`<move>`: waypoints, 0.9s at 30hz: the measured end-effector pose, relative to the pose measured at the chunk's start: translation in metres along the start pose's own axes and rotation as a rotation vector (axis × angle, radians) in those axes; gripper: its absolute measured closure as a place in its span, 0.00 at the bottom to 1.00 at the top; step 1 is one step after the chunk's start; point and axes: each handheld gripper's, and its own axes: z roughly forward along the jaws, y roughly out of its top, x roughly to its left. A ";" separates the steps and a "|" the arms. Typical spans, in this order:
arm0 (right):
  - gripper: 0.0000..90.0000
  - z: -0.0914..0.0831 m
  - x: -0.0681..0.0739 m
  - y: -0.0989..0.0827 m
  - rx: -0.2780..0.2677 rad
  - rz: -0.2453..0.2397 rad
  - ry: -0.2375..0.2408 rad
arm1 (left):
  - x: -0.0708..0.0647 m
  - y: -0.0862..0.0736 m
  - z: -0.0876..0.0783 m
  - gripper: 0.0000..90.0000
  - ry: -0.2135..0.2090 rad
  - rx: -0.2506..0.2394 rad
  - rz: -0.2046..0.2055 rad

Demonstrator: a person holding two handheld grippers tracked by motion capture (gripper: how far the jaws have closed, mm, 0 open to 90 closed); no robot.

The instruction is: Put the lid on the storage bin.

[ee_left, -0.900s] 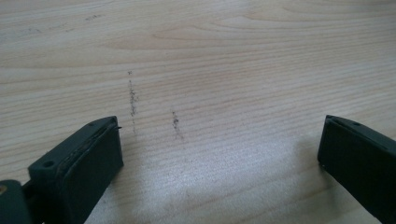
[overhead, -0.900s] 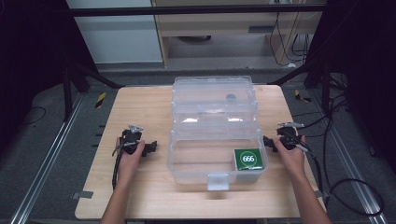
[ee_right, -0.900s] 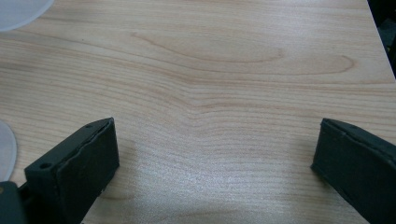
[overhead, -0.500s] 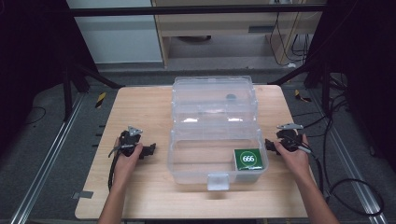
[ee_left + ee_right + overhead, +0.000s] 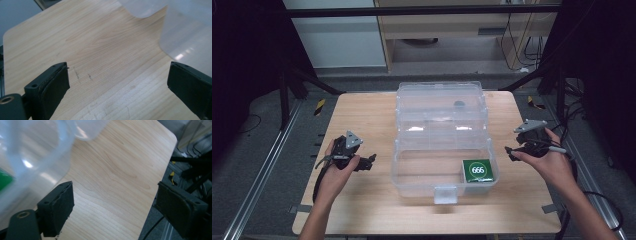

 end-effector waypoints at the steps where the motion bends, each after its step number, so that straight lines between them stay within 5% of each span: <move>1: 0.17 -0.005 -0.001 0.007 0.004 -0.017 0.008 | 0.000 0.006 -0.007 0.04 -0.021 0.013 0.003; 4: 0.19 -0.016 -0.004 0.028 0.012 -0.063 0.058 | -0.001 0.017 -0.018 0.04 -0.078 0.020 0.015; 12: 0.27 -0.033 -0.016 0.073 0.003 -0.148 0.115 | -0.015 0.039 -0.032 0.03 -0.106 0.037 0.141; 20: 0.36 -0.043 -0.014 0.108 -0.015 -0.246 0.147 | -0.026 0.060 -0.037 0.04 -0.134 0.037 0.208; 27: 0.38 -0.046 -0.007 0.134 -0.013 -0.317 0.171 | -0.031 0.067 -0.041 0.04 -0.177 0.032 0.215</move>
